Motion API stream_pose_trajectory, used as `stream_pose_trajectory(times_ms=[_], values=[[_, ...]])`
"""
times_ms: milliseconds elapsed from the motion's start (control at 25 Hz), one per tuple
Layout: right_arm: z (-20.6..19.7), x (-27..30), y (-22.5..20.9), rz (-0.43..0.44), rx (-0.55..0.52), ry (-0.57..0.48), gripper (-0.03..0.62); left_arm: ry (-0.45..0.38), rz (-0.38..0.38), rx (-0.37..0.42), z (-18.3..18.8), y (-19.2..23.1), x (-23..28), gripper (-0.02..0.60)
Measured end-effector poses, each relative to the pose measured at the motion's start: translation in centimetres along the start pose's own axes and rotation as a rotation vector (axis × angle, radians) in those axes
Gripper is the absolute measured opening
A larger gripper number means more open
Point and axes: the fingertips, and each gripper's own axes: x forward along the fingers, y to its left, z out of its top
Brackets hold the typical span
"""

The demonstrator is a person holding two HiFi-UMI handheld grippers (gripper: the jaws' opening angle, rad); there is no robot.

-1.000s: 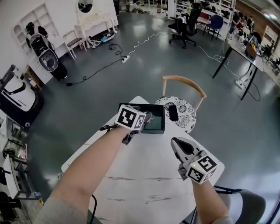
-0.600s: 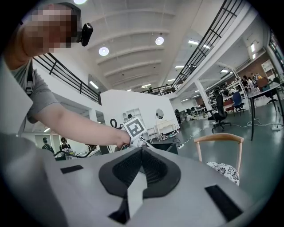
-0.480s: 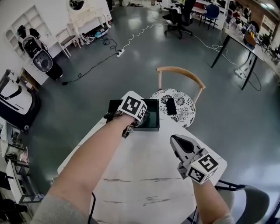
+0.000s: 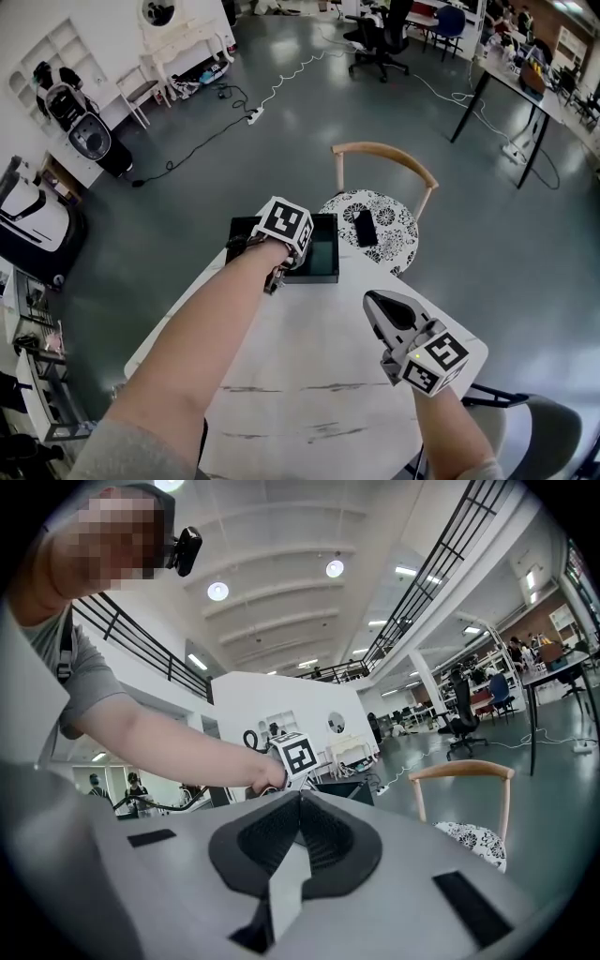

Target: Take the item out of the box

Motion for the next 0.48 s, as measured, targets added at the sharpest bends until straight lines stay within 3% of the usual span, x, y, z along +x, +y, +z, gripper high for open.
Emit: stream_pose_trajectory(times_ms=[240, 320, 480], values=[[-0.04, 0.11, 0.43, 0.005, 0.001, -0.001, 0.008, 0.022, 0.007, 0.017, -0.23, -0.01, 0.21, 0.245], [0.05, 0.0, 0.47, 0.004, -0.001, -0.003, 0.008, 0.009, 0.01, 0.023, -0.06, 0.0, 0.12, 0.195], [0.42, -0.38, 0.55, 0.0, -0.004, -0.01, 0.008, -0.023, 0.0, -0.003, 0.06, 0.41, -0.18, 0.164]])
